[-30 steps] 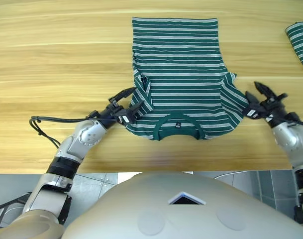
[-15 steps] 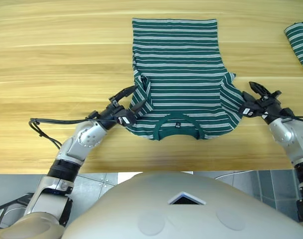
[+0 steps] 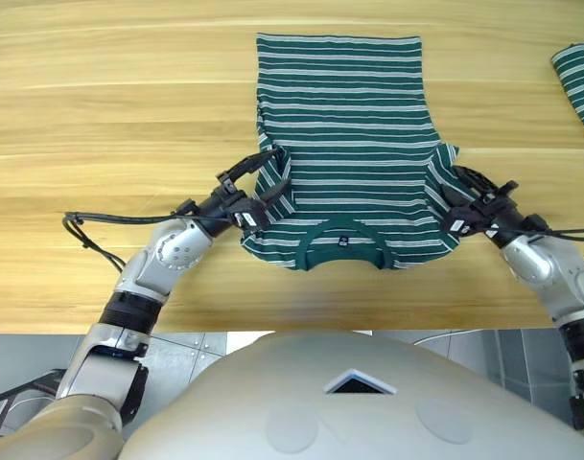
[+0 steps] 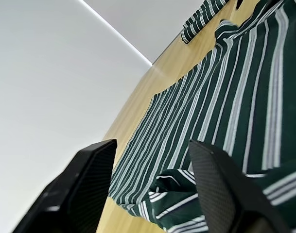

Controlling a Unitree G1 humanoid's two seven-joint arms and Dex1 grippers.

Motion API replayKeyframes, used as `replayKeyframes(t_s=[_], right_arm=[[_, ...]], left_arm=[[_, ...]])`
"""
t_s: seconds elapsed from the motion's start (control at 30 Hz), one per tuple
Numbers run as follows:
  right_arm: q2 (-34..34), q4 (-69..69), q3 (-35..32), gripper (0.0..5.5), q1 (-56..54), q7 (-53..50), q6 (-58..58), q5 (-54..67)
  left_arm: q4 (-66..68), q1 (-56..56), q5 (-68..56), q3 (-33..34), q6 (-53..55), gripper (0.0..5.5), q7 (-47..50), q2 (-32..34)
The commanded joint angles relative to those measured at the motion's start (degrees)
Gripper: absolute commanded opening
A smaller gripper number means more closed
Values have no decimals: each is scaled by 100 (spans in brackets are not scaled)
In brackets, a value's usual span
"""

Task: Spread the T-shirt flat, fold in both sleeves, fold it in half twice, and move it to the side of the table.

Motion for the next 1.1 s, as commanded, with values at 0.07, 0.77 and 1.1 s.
replayKeyframes(t_s=[0.07,0.77,1.1], right_arm=[[57,118,186,214,311,61,310,-265],[-69,-1564,-111,214,1369,1701,-464,1628],[20,-1170,179,214,1147,1926,-102,1083]], left_arm=[[244,-281,-72,-51,-142,274,-120,-2],[566,-715,-85,30,-259,274,-112,-66],[534,-676,-114,114,-241,274,-136,80]])
